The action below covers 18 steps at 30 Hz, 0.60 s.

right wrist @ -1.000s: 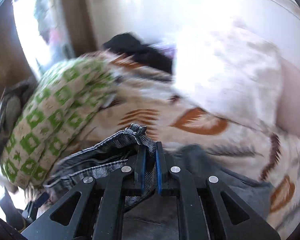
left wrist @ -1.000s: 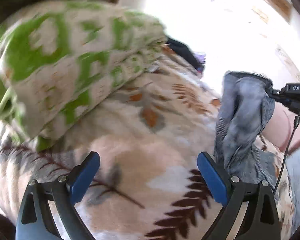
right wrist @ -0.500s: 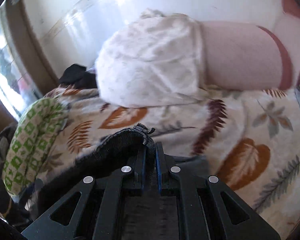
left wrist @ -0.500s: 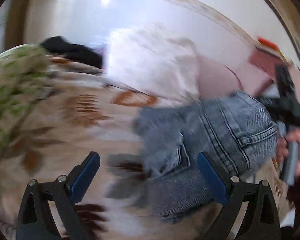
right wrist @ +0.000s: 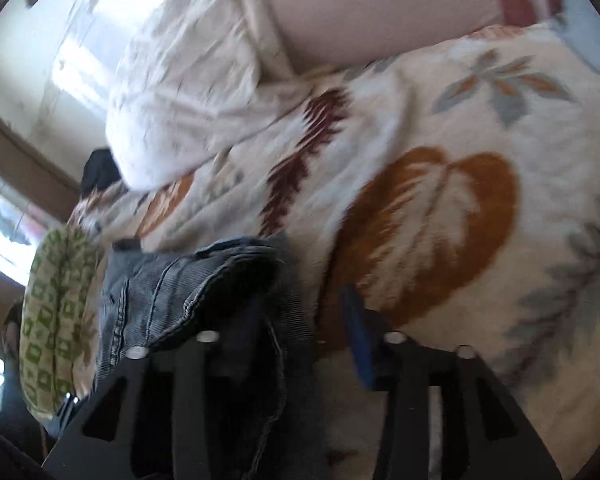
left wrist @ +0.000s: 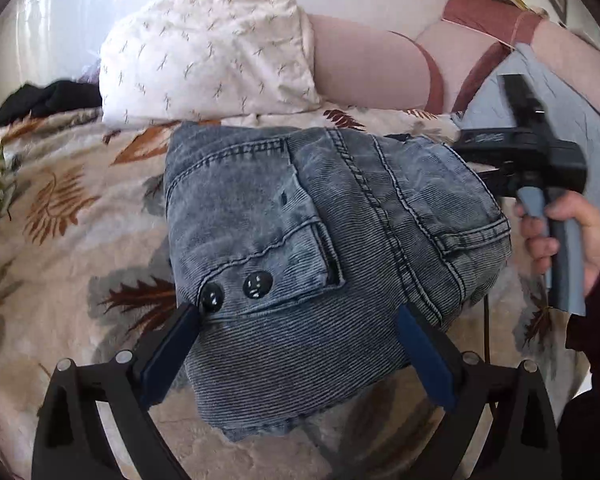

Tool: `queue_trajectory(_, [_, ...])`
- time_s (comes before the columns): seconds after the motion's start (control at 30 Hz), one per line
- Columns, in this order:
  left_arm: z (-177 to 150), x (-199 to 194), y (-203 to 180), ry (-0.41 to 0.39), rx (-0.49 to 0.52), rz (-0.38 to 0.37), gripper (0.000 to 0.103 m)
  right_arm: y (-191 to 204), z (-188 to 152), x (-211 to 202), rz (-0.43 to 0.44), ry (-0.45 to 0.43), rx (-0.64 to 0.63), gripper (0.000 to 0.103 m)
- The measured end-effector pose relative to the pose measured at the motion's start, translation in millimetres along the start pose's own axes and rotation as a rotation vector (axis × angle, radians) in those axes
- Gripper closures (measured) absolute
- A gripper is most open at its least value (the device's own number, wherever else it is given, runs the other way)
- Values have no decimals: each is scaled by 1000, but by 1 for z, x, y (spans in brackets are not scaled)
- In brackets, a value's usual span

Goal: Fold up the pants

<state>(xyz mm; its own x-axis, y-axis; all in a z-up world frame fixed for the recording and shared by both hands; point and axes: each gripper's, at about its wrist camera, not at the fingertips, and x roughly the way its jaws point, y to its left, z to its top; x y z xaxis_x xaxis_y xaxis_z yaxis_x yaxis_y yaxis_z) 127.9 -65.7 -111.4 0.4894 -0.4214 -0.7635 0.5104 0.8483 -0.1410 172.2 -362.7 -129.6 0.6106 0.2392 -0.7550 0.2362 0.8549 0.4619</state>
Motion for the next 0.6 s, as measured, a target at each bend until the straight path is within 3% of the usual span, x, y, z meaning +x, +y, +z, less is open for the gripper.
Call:
queue_trajectory(0.07, [3,-4,2,-1,-17,-13,6,1,2,-24,-9,-51,3,57])
queue_trajectory(0.17, [10,-30,4,-82,2,-6,6,15,-3,-67,1,-154,-38,57])
queue_trajectory(0.23, [16,-47,6,-153,10,28,5,35,-14,-95,85,-212,-87,57])
queue_trajectory(0.33, [25,-55,8,-198,36,98,5,67,-40,-115,186,-259,-171,57])
queue_trajectory(0.47, [24,-29,11,-153,65,226,5,108,-79,-90,195,-183,-240,60])
queue_trajectory(0.6, [15,3,16,-50,42,208,5,102,-102,-36,70,-20,-233,67])
